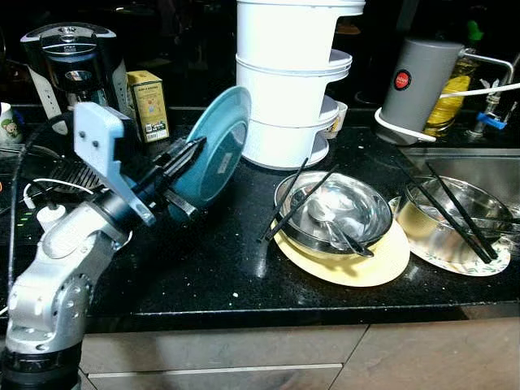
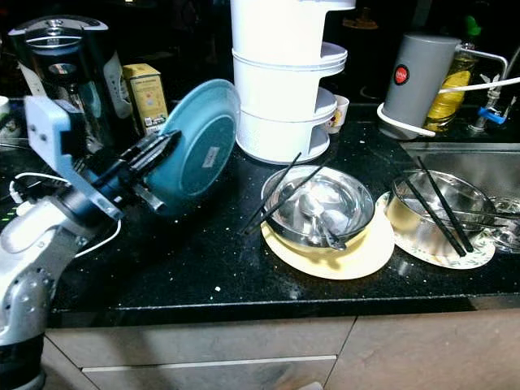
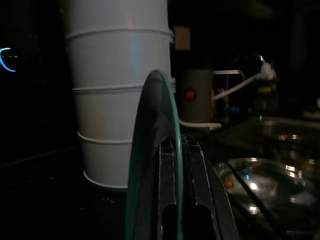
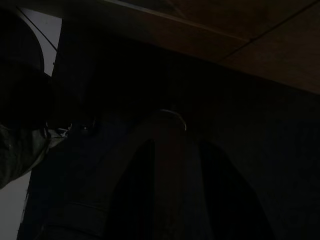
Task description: Kitchen organization
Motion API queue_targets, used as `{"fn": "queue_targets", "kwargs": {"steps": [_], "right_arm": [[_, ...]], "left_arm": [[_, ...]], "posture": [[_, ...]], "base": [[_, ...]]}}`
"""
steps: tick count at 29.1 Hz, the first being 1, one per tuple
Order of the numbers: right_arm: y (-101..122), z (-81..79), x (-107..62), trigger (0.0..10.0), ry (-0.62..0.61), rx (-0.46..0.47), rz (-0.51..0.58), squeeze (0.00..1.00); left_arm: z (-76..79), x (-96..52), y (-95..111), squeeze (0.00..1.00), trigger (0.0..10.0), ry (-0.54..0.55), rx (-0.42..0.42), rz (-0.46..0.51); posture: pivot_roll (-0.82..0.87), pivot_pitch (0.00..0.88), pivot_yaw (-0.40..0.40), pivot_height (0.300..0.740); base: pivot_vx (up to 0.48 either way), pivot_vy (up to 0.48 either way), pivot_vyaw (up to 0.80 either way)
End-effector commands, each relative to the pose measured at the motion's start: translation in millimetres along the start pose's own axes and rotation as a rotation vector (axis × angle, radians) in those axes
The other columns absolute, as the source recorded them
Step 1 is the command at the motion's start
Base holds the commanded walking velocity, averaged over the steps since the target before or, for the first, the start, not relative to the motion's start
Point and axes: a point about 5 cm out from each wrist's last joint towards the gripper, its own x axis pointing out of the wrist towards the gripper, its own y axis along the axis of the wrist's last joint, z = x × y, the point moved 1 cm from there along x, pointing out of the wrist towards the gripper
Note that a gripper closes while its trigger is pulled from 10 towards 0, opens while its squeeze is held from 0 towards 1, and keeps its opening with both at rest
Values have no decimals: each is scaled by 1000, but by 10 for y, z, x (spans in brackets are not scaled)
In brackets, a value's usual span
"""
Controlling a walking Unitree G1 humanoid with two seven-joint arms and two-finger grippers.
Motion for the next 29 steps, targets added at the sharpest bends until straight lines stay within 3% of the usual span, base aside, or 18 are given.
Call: {"fn": "queue_targets", "kwargs": {"steps": [1,5,8,10,12,16,24,29], "right_arm": [[-96,-33,-8,10000,10,26,-29,0],[-95,-29,-8,10000,10,25,-28,0],[-93,-27,-9,10000,12,23,-28,0],[-92,-26,-9,10000,13,21,-27,0],[-92,-26,-9,10000,13,21,-27,0],[-84,-26,-8,10000,15,20,-25,0],[-78,-23,-8,10000,15,21,-23,0],[-74,-23,-8,10000,17,20,-22,0]], "left_arm": [[-3,-46,87,0,0,-13,-46,36],[-47,-103,196,0,0,-30,-143,83],[-71,-153,325,0,0,-74,-284,141],[-27,-176,371,0,0,-127,-353,154],[-27,-176,371,0,0,-127,-353,154],[82,-245,417,0,0,-248,-483,149],[121,-337,482,0,0,-328,-598,137],[100,-413,527,0,0,-344,-629,124]], "posture": [[10,83,-34,740],[11,83,-35,740],[12,80,-37,740],[13,79,-39,740],[13,79,-39,740],[13,78,-40,740],[11,79,-40,740],[11,81,-40,740]], "base": [[0,0,0],[0,0,0],[0,0,0],[0,0,0],[0,0,0],[0,0,0],[0,0,0],[0,0,0]]}}
